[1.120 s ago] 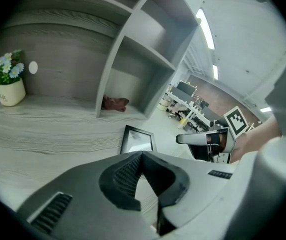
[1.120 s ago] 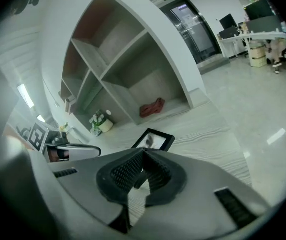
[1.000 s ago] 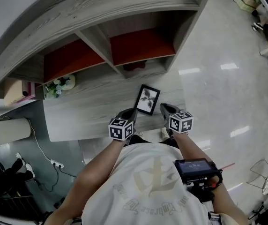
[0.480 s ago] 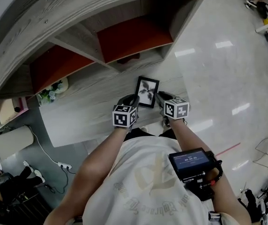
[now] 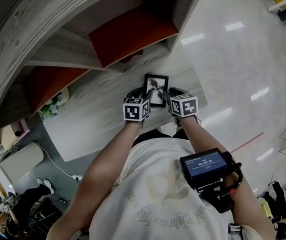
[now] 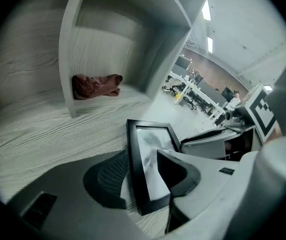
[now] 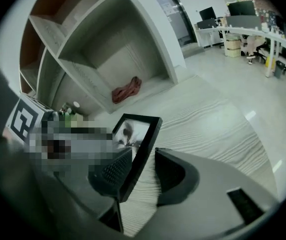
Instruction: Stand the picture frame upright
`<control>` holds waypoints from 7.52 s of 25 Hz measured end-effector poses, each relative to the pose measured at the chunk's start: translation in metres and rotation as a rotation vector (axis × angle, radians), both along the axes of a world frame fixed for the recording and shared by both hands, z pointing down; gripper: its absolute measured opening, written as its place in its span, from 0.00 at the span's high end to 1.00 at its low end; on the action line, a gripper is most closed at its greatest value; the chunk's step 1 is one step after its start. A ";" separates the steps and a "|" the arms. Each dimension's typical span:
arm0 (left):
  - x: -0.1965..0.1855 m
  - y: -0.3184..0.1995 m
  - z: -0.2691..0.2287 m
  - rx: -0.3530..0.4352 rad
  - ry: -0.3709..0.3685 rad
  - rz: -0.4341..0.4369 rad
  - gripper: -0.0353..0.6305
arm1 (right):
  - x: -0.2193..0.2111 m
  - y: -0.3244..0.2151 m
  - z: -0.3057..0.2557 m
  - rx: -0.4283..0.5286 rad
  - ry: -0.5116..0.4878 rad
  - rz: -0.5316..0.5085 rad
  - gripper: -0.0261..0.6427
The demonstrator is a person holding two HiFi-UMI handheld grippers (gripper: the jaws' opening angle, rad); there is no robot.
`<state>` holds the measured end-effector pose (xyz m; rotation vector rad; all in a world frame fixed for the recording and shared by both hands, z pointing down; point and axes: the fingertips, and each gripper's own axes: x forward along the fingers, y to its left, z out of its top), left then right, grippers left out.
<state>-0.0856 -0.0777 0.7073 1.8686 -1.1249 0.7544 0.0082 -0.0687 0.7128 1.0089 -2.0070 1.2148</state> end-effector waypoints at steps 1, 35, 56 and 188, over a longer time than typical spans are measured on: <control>0.001 -0.001 0.001 -0.008 -0.002 0.000 0.65 | 0.000 -0.001 0.000 0.005 0.012 -0.001 0.74; -0.023 0.030 0.008 -0.076 0.094 -0.172 0.79 | -0.023 0.015 -0.010 0.125 0.029 -0.062 0.81; -0.053 0.064 -0.037 0.094 0.137 -0.264 0.79 | -0.054 0.037 -0.060 0.286 -0.046 -0.183 0.83; -0.149 0.028 -0.111 0.308 0.096 -0.496 0.93 | -0.127 -0.042 -0.130 0.447 -0.267 -0.325 0.95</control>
